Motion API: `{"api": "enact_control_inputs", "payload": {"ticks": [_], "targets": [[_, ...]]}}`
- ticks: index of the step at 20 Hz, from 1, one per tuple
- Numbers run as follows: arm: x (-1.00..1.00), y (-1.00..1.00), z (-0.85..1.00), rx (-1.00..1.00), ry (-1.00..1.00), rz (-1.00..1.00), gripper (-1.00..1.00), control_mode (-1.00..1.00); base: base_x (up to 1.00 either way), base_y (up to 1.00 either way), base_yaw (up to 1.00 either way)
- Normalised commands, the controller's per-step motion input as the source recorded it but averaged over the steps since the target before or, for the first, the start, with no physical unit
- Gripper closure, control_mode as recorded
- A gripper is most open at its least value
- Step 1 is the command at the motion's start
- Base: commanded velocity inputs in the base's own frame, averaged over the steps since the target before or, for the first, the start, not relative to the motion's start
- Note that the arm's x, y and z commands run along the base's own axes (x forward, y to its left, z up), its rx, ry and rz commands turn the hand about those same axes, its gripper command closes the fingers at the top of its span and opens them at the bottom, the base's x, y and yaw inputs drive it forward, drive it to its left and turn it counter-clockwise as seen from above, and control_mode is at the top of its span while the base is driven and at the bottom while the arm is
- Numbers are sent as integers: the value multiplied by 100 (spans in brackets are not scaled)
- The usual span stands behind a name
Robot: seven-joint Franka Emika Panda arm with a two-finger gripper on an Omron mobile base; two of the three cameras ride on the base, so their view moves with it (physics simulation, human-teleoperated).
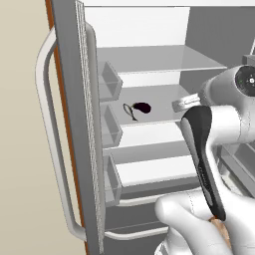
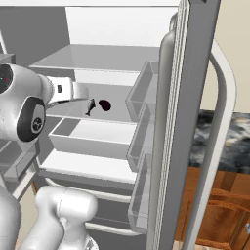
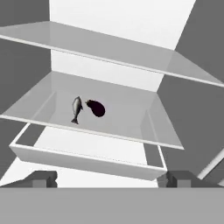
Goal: Place the ketchup and mayonnaise from the counter to the top shelf of the fridge. If the existing items in the fridge are on the top shelf, move them to other shelves.
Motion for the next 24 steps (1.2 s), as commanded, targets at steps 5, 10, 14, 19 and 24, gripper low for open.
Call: {"api": "enact_control_inputs", "payload": {"ticks": [5, 10, 14, 19, 24], "targets": [[-100, -13, -1, 5, 28, 0, -100, -100, 0, 0, 0], [-96, -10, 0, 0, 26, 0, -100, -100, 0, 0, 0], [-37, 0, 0, 1, 1, 0, -100, -100, 0, 0, 0], [-10, 1, 0, 0, 0, 0, -100, -100, 0, 0, 0], [-34, 0, -4, 0, 0, 0, -100, 100, -60, 0, 0]]}}
